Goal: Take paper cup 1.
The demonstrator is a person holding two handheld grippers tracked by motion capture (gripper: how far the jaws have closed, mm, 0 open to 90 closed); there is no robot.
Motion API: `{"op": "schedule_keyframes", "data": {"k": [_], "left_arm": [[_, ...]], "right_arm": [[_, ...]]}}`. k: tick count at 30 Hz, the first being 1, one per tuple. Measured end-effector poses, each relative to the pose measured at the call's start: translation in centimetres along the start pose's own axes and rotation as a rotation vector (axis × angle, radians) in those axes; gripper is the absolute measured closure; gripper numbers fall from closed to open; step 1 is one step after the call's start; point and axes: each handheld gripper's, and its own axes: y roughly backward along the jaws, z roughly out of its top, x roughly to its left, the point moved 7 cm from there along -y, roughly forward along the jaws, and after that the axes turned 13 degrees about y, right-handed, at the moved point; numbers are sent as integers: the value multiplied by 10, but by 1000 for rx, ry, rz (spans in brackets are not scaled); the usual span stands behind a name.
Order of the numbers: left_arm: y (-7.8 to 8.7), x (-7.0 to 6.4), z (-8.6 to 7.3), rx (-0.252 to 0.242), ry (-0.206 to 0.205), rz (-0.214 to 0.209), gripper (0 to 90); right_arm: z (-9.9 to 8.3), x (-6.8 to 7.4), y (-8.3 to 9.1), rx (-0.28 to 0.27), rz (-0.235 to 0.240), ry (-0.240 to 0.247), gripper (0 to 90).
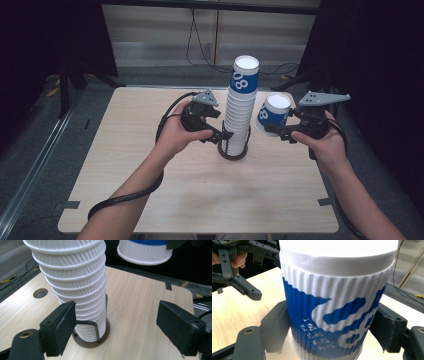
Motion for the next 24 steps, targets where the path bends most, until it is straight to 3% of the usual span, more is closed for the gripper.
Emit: {"op": "schedule_keyframes", "data": {"k": [11, 24], "left_arm": [[0, -10, -3, -6, -7, -28, 159], [-6, -23, -10, 31, -32, -57, 159]], "right_arm": [[-18, 18, -7, 9, 44, 12, 228], [-45, 41, -29, 43, 100, 35, 227]]}}
